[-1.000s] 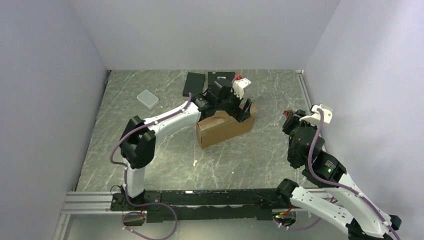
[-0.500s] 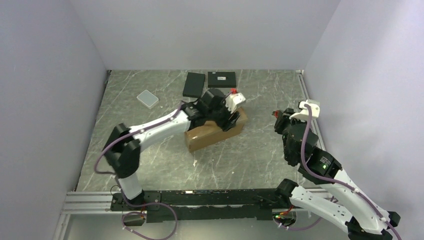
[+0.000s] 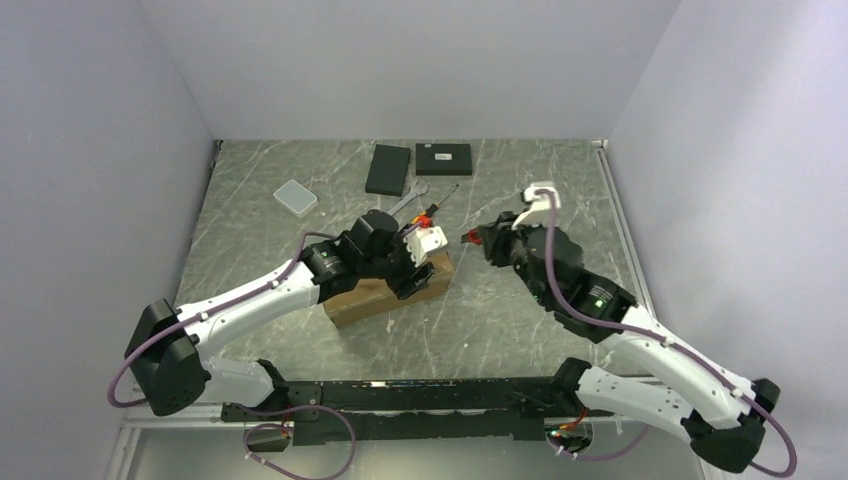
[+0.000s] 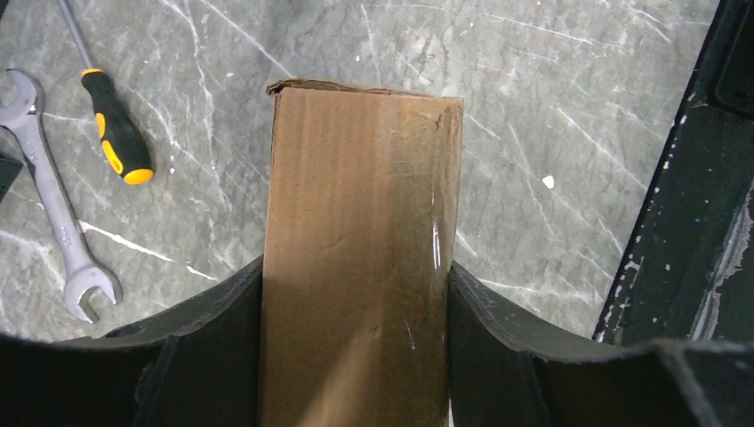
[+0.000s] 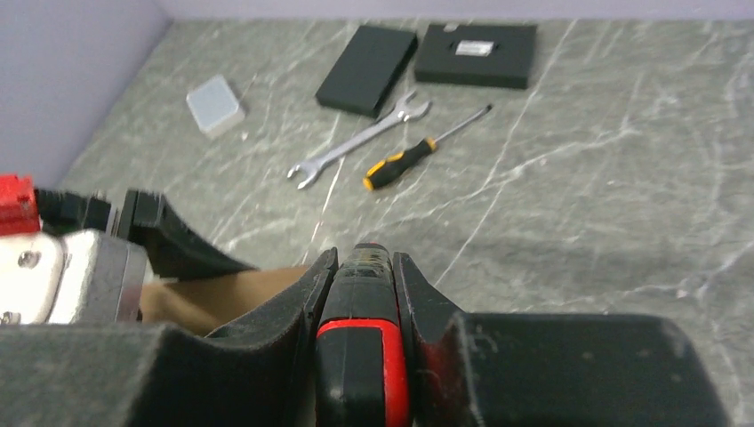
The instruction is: Unpack the express box
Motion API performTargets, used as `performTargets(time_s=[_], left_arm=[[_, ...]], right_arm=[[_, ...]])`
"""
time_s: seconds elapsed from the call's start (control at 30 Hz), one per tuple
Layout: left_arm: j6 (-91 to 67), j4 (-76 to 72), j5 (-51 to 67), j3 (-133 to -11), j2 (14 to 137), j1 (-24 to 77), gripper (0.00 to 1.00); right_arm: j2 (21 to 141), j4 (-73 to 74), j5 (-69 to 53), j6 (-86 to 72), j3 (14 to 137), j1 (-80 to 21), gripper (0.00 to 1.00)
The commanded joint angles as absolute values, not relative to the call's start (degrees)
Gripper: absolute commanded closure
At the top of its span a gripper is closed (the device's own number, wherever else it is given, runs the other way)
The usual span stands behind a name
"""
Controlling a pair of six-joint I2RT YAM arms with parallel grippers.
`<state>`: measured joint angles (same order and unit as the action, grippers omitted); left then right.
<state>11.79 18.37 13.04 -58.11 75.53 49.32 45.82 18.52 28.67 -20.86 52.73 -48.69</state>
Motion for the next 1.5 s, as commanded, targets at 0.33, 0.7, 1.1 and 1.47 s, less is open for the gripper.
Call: performTargets(time_s=[0.33, 0.7, 1.1, 1.47], left_arm=[[15.56, 16.68, 10.5, -57.75, 74.49, 49.47, 0.63], [15.32, 14.72, 11.07, -56.16, 72.22, 49.47, 0.64], [14.68, 14.28, 12.11, -56.12, 72.66, 49.42, 0.64], [14.59, 14.32, 12.37, -56.24, 72.77, 49.43, 0.65]], right_arm=[[52.87, 16.68, 47.26, -18.88, 58.42, -66.18, 1.0], [51.68, 14.89, 47.02, -18.6, 57.98, -66.18, 1.0], [51.62, 13.45, 45.03, -20.09, 55.86, -66.16, 1.0], [53.06, 14.08, 45.21, -20.74, 54.88, -66.09, 1.0]])
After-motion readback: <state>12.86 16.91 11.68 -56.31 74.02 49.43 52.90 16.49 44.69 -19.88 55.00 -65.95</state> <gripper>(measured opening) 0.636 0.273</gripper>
